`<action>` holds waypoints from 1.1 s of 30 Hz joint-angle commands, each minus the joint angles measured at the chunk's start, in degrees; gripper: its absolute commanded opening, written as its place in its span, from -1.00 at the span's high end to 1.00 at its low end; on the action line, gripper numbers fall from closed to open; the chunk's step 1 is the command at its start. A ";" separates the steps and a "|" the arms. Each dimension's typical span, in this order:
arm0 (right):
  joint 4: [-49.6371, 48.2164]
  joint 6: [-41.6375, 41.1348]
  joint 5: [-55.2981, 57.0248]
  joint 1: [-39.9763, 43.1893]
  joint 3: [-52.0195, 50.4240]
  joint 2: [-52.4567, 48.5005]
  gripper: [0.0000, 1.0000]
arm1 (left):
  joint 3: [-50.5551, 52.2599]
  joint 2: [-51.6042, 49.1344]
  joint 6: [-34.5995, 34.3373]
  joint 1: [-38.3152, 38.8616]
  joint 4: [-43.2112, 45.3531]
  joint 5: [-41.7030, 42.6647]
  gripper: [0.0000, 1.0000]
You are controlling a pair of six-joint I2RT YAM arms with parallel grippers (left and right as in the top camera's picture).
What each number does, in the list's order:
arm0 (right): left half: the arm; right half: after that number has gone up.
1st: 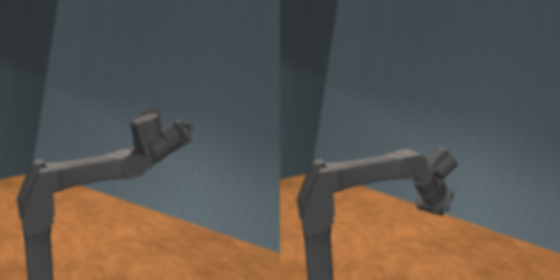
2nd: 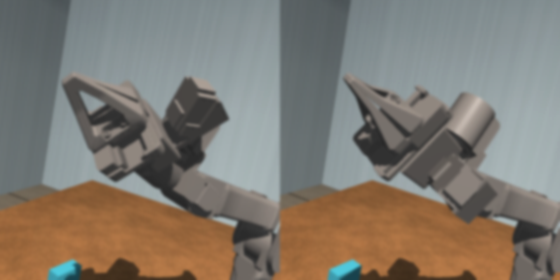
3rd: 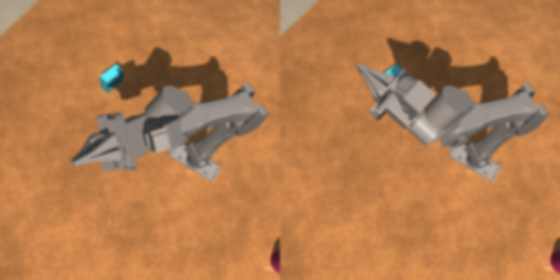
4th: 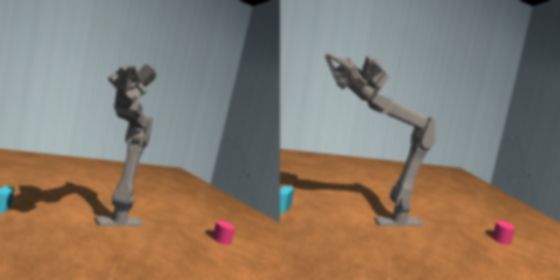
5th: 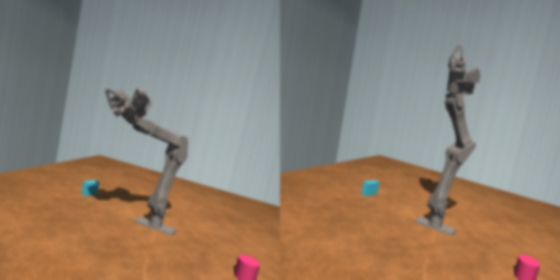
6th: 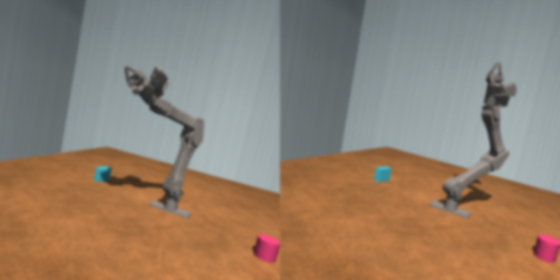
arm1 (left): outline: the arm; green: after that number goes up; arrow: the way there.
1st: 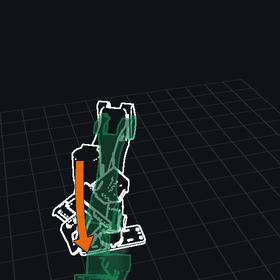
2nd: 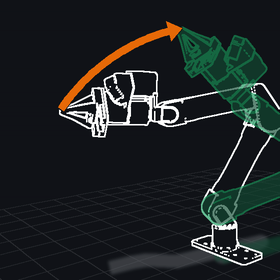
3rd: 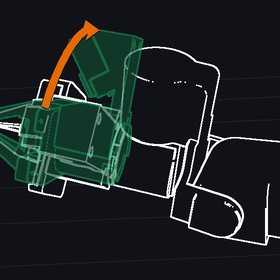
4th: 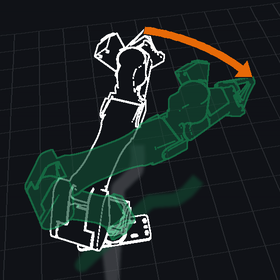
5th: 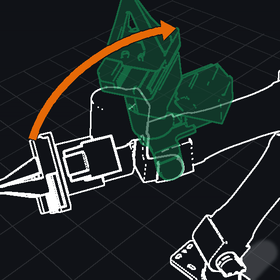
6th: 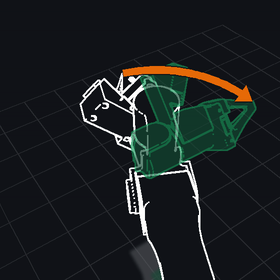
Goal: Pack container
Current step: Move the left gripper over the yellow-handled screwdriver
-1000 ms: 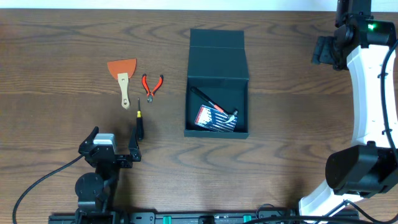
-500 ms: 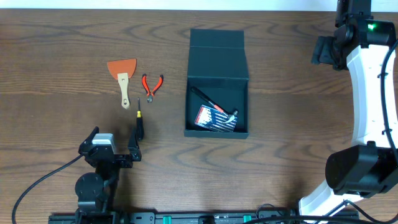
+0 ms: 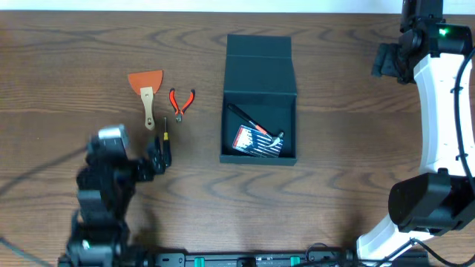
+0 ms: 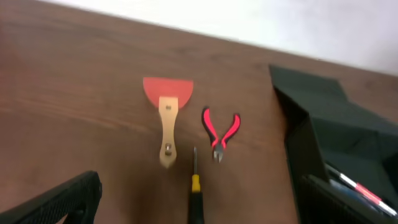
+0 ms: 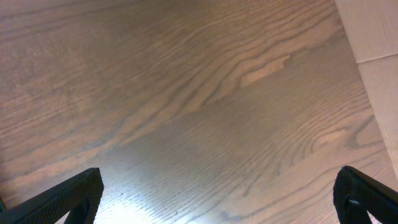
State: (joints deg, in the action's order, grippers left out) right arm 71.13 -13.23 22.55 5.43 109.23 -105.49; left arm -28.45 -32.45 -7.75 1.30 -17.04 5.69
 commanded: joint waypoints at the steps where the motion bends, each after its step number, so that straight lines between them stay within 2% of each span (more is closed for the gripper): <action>1: 0.02 -0.44 0.76 0.11 0.87 0.26 -0.98 | -12.94 -12.59 -0.63 0.17 -7.21 0.26 -0.97; 5: 0.02 -0.44 0.76 0.11 0.87 0.26 -0.98 | -26.91 -25.81 -0.46 0.17 -19.74 0.28 -0.97; 8: 0.02 -0.44 0.76 0.13 0.87 0.26 -0.98 | -32.57 -32.85 -0.48 0.17 -23.47 0.28 -0.97; 20: 0.02 -0.44 0.76 0.11 0.87 0.26 -0.98 | -33.07 -44.50 1.90 0.17 -27.26 2.71 -0.97; 28: 0.02 -0.42 0.76 0.11 0.87 0.26 -0.99 | -31.50 -51.12 2.82 0.39 -25.92 2.95 -0.98; 33: 0.02 -0.44 0.76 0.11 0.87 0.26 -0.99 | -31.39 -56.30 2.99 3.32 -24.22 2.89 -0.98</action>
State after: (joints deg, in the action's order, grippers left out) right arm 71.11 -13.23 22.57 5.43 109.30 -105.49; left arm -60.75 -86.46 -5.74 2.81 -41.34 8.21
